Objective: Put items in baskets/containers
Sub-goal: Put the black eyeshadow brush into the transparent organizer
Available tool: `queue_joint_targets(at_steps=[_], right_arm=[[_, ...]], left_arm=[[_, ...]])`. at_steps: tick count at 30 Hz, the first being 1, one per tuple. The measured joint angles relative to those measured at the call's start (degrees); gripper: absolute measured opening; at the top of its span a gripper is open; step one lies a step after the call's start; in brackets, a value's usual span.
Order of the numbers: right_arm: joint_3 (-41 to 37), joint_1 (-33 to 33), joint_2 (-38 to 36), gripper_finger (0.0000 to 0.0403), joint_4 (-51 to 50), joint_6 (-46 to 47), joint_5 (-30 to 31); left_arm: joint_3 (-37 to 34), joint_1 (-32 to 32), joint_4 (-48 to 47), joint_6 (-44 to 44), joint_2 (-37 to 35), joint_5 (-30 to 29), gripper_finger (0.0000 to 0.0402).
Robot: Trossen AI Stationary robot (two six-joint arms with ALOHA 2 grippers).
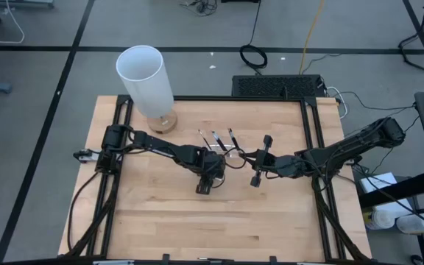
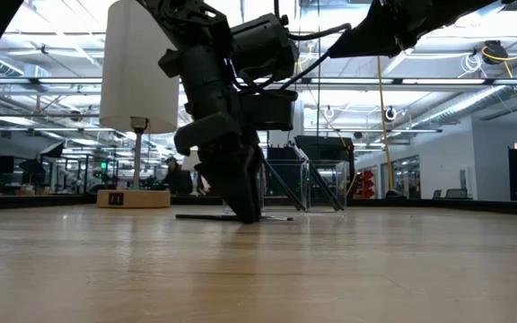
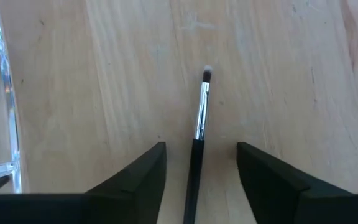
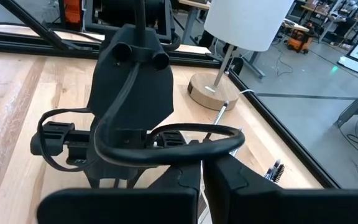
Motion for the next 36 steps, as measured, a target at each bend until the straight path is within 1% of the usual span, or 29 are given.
queue_joint_targets(at_steps=[8,18,23,28,31,36], right_arm=[[0.0,0.02,0.0,0.0004,0.04,0.26,-0.03],[0.0,0.04,0.0,0.0004,0.11,0.55,-0.13],[0.0,0.04,0.0,0.0004,0.11,0.72,-0.11],[0.0,0.03,0.0,0.0004,0.13,1.2,-0.09],[0.0,-0.16,0.0,0.0004,0.14,1.2,-0.09],[0.0,-0.39,0.0,0.0004,0.13,1.38,-0.08]], left_arm=[[-0.07,-0.02,-1.48,0.37,0.15,0.15,0.0103],[-0.67,-1.85,-1.09,-0.04,0.11,-0.26,0.0012],[-2.29,-2.14,0.73,-3.45,-0.09,-0.71,0.0015],[-3.04,-2.54,3.28,-5.83,-0.18,-1.52,0.0007],[-3.13,-2.59,4.49,-5.73,-0.16,-1.47,0.0013],[-3.15,-2.69,5.14,-5.77,-0.13,-1.53,0.0006]])
